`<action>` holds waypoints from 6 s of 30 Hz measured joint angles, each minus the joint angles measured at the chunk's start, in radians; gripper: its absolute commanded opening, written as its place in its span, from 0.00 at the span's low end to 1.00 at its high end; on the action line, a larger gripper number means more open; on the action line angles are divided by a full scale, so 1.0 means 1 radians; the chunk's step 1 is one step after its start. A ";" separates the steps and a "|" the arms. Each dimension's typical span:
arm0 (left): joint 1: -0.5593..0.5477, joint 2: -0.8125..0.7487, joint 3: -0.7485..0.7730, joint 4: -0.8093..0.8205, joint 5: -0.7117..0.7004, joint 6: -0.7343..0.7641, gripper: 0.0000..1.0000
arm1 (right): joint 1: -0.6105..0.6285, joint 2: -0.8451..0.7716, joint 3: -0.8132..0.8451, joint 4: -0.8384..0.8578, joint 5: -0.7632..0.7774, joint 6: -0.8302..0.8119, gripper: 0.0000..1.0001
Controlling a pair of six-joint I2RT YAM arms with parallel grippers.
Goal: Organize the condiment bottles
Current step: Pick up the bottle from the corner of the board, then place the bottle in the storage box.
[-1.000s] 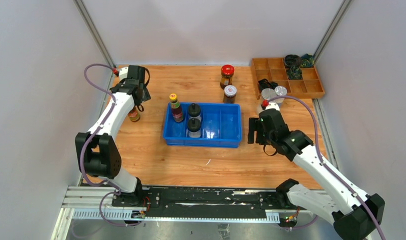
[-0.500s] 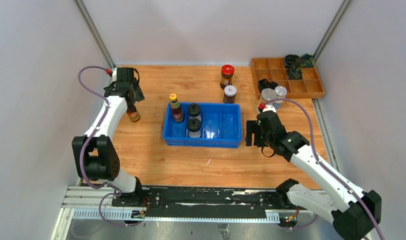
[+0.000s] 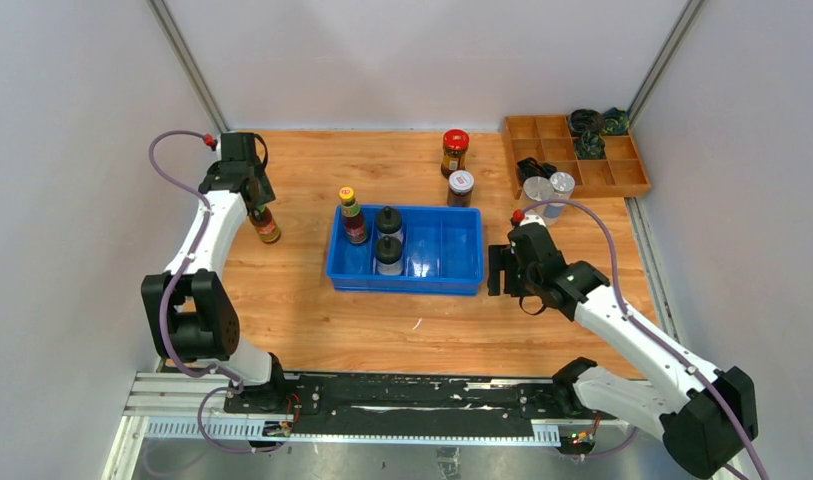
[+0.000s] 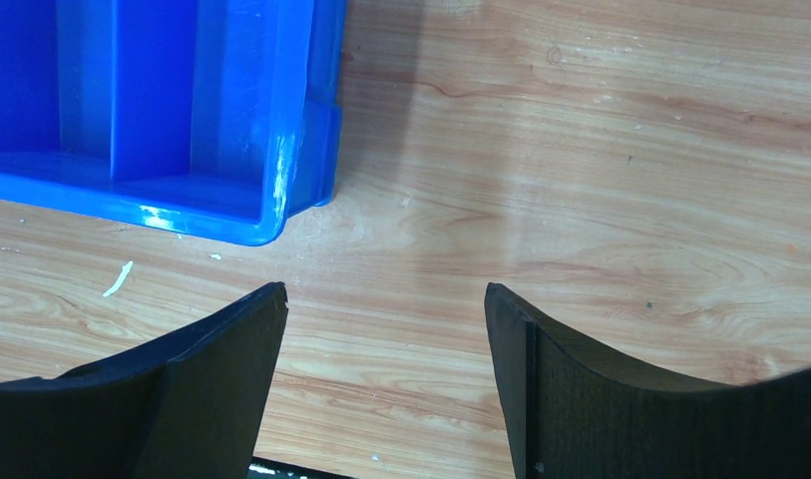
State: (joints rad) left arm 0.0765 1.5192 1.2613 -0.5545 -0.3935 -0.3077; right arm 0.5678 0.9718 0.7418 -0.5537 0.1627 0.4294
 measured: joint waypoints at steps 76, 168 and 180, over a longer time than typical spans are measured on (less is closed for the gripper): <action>-0.342 -0.303 0.108 -0.367 0.116 -0.055 0.34 | 0.000 0.039 -0.082 0.069 -0.119 0.028 0.76; -0.675 -0.162 0.025 -0.269 0.023 -0.149 0.27 | 0.000 -0.007 -0.172 0.099 -0.138 0.042 0.76; -0.675 -0.162 -0.024 -0.209 0.022 -0.153 0.27 | 0.000 -0.013 -0.182 0.099 -0.138 0.043 0.76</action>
State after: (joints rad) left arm -0.5983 1.3571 1.2377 -0.7631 -0.3717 -0.4606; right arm 0.5678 0.9592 0.5598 -0.4549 0.0250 0.4721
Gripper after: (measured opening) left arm 0.434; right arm 0.761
